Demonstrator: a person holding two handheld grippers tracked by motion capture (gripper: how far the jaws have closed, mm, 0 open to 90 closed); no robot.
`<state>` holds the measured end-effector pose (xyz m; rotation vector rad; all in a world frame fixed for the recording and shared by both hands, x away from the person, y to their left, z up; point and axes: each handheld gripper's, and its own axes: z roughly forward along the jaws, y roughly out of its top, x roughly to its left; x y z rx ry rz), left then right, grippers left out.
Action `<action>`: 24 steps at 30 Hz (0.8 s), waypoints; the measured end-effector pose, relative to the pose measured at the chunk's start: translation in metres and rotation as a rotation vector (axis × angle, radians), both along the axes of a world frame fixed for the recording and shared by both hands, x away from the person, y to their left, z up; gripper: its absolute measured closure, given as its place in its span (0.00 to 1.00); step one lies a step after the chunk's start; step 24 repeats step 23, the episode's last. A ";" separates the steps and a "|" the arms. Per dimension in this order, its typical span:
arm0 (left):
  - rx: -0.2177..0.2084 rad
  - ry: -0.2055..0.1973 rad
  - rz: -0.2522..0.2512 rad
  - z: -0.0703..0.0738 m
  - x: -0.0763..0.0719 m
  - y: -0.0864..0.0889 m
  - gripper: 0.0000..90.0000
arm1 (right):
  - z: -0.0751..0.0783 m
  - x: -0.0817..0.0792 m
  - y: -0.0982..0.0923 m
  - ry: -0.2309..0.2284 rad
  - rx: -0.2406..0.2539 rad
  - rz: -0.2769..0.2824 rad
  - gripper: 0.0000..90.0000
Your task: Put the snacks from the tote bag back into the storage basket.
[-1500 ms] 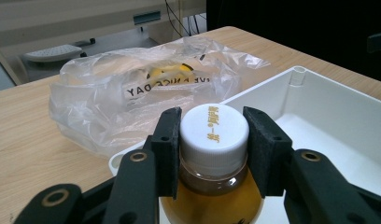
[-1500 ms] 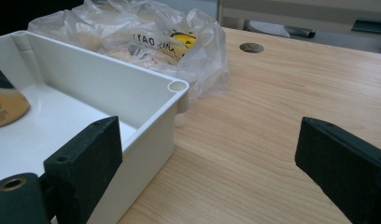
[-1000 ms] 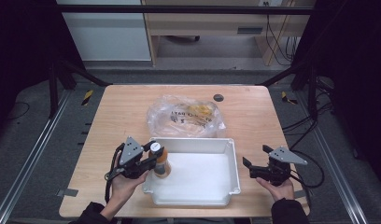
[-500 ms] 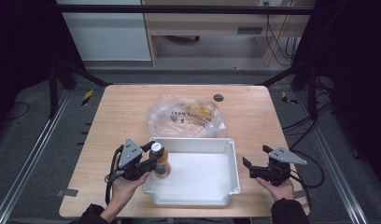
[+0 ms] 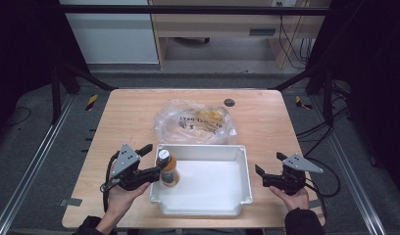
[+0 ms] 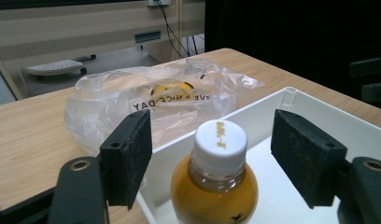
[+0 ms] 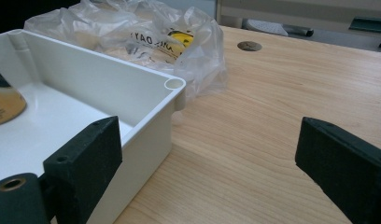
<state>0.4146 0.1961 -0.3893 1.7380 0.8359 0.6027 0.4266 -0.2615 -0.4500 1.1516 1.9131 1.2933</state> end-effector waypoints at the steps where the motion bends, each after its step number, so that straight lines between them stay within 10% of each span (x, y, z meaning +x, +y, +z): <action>1: 0.001 0.002 0.001 -0.001 -0.001 0.003 0.30 | 0.000 0.000 0.000 0.001 0.004 -0.001 0.08; 24: 0.094 0.153 0.152 -0.059 0.023 0.061 0.18 | 0.001 -0.001 -0.005 0.001 0.009 -0.049 0.06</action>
